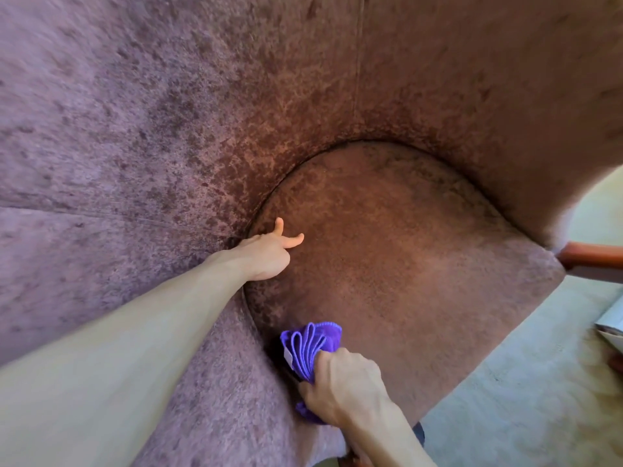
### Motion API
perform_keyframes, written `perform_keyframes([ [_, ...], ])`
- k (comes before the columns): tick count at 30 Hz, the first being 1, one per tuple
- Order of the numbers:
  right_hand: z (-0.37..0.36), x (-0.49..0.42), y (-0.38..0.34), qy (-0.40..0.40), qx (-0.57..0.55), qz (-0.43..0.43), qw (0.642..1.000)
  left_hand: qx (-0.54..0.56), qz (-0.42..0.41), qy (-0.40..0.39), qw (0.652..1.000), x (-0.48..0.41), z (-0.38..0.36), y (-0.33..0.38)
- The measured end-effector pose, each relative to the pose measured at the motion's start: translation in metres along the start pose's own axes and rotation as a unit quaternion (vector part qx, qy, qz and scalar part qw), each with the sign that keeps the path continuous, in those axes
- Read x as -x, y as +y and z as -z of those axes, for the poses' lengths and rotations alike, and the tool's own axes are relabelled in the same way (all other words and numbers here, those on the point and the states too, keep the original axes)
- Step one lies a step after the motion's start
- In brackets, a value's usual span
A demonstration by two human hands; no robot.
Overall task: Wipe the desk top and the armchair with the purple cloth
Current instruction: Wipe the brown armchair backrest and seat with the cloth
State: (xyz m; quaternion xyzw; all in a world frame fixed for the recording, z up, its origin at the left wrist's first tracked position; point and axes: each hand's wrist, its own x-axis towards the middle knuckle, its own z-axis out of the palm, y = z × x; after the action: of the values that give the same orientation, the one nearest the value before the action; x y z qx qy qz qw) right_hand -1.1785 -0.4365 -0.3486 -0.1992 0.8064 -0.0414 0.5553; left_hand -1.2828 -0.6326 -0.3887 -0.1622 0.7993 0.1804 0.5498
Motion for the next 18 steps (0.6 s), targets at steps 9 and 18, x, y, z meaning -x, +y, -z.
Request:
perform_keyframes([
  [9,0.007,-0.06,-0.041,0.129,0.091,0.087,0.984,0.019,-0.027,0.051,0.998,-0.003,-0.008,-0.012],
  [18,0.011,-0.028,0.063,0.156,0.083,-0.073,0.982,0.026,-0.014,0.08,0.996,0.002,-0.01,-0.005],
])
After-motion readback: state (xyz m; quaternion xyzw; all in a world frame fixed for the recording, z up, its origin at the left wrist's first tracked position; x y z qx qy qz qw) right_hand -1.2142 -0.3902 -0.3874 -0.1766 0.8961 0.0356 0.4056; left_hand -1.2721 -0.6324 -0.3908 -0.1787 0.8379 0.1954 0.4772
